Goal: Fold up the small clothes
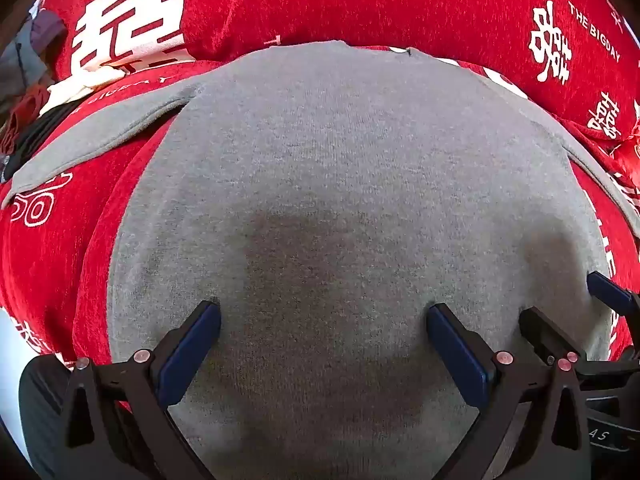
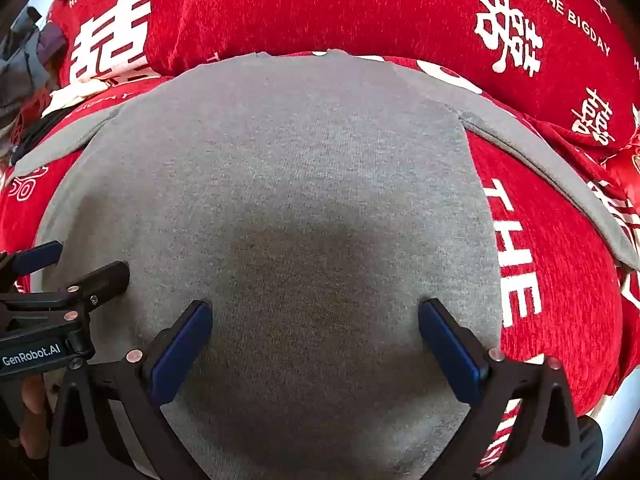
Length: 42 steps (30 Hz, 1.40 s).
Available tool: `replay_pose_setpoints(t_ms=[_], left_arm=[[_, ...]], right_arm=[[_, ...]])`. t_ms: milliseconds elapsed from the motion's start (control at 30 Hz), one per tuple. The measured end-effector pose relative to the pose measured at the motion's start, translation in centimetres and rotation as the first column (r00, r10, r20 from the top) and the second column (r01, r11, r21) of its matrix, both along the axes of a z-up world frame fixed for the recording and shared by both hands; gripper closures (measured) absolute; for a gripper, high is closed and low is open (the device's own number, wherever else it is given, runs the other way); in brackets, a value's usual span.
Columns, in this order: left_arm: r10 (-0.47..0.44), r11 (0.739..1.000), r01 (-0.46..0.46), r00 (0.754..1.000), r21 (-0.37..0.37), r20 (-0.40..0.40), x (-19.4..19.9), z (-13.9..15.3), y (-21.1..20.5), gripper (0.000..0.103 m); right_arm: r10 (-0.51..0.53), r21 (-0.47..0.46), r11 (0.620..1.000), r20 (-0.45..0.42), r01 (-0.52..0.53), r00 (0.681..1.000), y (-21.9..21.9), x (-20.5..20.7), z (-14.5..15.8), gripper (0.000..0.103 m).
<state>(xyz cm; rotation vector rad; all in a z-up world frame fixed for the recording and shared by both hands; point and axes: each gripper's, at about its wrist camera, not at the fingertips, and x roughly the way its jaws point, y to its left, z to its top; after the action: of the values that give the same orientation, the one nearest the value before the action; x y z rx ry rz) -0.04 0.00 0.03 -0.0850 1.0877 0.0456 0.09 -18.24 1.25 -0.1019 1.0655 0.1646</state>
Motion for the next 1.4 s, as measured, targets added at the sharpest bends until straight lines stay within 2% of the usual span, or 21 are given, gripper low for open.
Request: replay_pose_setpoints(t_ms=[333,733,1067,1400], left_arm=[[0.005,1.0,-0.005,1.0,0.022,0.016,0.0,0.3,0.3,0.0],[0.012,1.0,-0.012,1.0,0.025,0.016,0.0,0.5,-0.3,0.0],[0.006,1.0,-0.006,1.0,0.019,-0.005,0.2,0.1,-0.1,0.0],[-0.002,1.0,0.003,0.998,0.012,-0.063,0.9,0.0,0.2,0.0]], right_arm=[[-0.011,0.005,1.0,0.065,0.01,0.998,-0.2,-0.8,0.0,0.0],[-0.019,0.009,1.0,0.074,0.019,0.997,-0.1,-1.0,-0.1,0.0],[-0.011,-0.019,1.0,-0.005,0.011,1.0,0.2,-0.3,-0.3,0.0],[-0.007,-0.044,0.999,-0.105,0.002,0.994,0.5,0.6,-0.3,0.0]])
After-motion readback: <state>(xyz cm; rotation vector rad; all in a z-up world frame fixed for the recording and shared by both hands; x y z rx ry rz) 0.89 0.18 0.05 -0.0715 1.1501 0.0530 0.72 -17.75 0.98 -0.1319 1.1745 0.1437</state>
